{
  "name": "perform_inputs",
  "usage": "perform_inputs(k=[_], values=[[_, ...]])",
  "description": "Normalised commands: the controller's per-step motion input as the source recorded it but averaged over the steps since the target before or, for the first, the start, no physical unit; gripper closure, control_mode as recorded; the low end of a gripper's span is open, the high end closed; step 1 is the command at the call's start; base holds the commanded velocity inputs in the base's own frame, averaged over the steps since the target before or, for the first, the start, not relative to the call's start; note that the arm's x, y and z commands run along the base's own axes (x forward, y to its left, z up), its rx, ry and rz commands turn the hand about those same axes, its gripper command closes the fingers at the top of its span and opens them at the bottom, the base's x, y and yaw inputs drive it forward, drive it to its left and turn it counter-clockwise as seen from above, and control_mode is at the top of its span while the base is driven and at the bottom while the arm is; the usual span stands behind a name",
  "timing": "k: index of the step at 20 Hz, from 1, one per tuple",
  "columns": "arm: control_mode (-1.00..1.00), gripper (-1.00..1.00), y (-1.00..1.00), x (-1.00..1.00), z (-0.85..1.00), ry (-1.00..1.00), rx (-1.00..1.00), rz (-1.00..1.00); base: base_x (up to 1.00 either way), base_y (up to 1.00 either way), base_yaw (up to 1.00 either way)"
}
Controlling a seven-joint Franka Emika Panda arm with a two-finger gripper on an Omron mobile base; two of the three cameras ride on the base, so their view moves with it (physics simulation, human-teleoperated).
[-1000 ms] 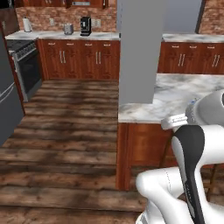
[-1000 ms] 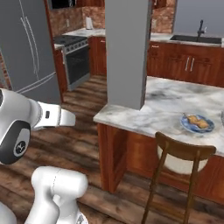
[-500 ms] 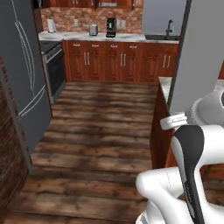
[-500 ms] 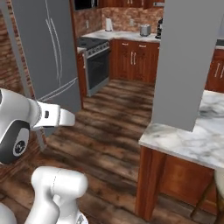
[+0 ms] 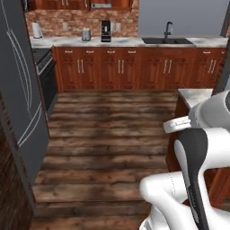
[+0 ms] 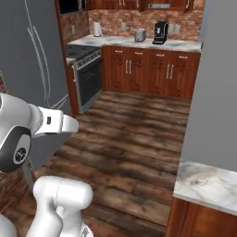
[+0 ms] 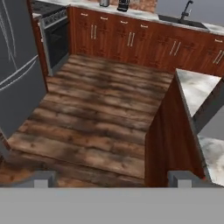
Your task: Retrieve the tupperware and aluminum foil from the cabinet and place them on the dining counter near the plate with onions to prepare for storing leftovers.
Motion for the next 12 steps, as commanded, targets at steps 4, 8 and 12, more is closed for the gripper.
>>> perform_inputs(k=[4, 8, 12], values=[[1.0, -1.0, 0.0, 0.0, 0.0, 0.0, 0.0, 0.0, 1.0, 0.51, -0.33], [1.0, -1.0, 0.0, 0.0, 0.0, 0.0, 0.0, 0.0, 1.0, 0.54, -0.32], [1.0, -1.0, 0.0, 0.0, 0.0, 0.0, 0.0, 0.0, 1.0, 0.56, -0.3]])
